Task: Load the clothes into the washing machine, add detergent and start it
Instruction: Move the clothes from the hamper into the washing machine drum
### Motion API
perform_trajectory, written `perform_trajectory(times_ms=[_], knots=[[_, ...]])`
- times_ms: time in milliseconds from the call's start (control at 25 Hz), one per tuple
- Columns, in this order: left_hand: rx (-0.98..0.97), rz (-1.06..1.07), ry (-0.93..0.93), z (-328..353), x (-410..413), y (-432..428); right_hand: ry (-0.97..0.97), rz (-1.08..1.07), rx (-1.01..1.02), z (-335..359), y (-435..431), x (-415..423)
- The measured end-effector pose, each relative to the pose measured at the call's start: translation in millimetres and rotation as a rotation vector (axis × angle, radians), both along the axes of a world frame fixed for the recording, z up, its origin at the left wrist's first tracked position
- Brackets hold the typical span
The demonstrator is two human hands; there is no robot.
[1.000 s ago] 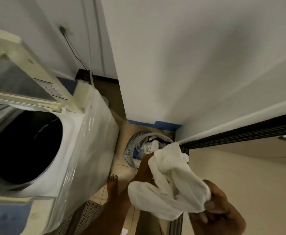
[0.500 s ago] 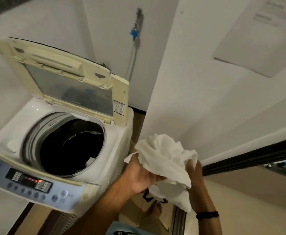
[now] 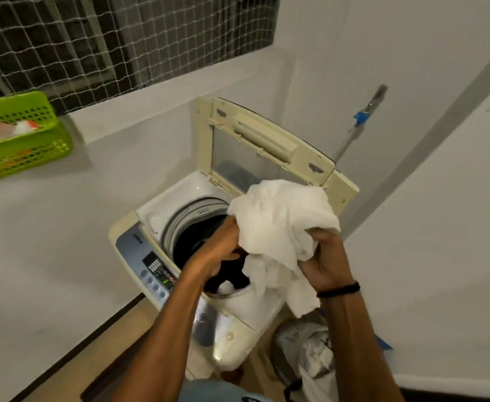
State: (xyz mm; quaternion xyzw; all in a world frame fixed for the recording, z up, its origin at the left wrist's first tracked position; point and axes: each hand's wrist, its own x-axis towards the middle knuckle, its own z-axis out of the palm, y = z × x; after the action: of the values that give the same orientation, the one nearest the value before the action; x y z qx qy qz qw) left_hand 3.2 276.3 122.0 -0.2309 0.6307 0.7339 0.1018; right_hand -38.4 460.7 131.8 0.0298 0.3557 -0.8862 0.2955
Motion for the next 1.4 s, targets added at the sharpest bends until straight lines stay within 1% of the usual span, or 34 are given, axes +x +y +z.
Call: perform_trajectory(times_ms=[40, 120, 160, 240, 360, 400, 440, 480, 520, 560, 600, 640, 720, 840, 920, 1000, 1040, 1120, 1160, 1280, 1400], knots=[[0.072, -0.042, 0.013, -1, 1, -13, 0.007, -0.013, 0.022, 5, -15, -11], [0.164, -0.079, 0.046, -8, -1, -36, 0.013, 0.06, 0.024, 11, -46, -25], [0.157, -0.052, 0.068, -15, -4, -44, -0.018, 0.084, 0.005, 7, -56, -27], [0.102, 0.049, 0.092, -14, -10, -55, -0.011, 0.151, -0.014, -1, -67, -32], [-0.048, 0.19, 0.063, -22, -12, -73, -0.007, 0.14, 0.126, -19, -80, -41], [-0.075, 0.204, 0.052, -28, -11, -75, 0.034, 0.138, 0.239, -27, -85, -41], [-0.148, 0.196, 0.026, -38, -9, -77, 0.063, 0.116, 0.437, -38, -87, -42], [-0.269, 0.162, -0.024, -53, -9, -80, 0.108, 0.103, 0.675, -52, -86, -44], [-0.432, 0.091, -0.099, -70, -7, -82, 0.171, 0.117, 0.905, -68, -81, -46], [-0.572, 0.016, -0.186, -87, -4, -83, 0.225, 0.161, 1.076, -86, -73, -47], [-0.638, -0.021, -0.274, -108, -2, -81, 0.232, 0.205, 1.175, -104, -63, -47], [-0.642, -0.031, -0.339, -125, 2, -73, 0.192, 0.225, 1.192, -121, -53, -46], [-0.576, -0.019, -0.357, -142, 12, -41, 0.065, 0.195, 1.137, -145, -30, -37], [-0.506, -0.099, -0.276, -149, 20, 23, -0.093, 0.128, 1.034, -166, 9, -15], [-0.499, -0.193, -0.204, -150, 25, 61, -0.164, 0.061, 1.055, -182, 42, -2], [-0.467, -0.297, -0.191, -152, 29, 94, -0.226, 0.032, 1.113, -207, 81, 11], [-0.447, -0.357, -0.215, -154, 32, 108, -0.244, 0.046, 1.162, -227, 103, 20], [-0.43, -0.495, -0.27, -166, 39, 133, -0.297, 0.137, 1.278, -293, 155, 41], [-0.436, -0.583, -0.294, -174, 42, 147, -0.371, 0.154, 1.298, -328, 184, 57], [-0.507, -0.758, -0.39, -196, 48, 180, -0.642, 0.109, 1.251, -347, 233, 108], [-0.565, -0.837, -0.508, -232, 47, 215, -0.798, 0.053, 1.154, -356, 264, 135]])
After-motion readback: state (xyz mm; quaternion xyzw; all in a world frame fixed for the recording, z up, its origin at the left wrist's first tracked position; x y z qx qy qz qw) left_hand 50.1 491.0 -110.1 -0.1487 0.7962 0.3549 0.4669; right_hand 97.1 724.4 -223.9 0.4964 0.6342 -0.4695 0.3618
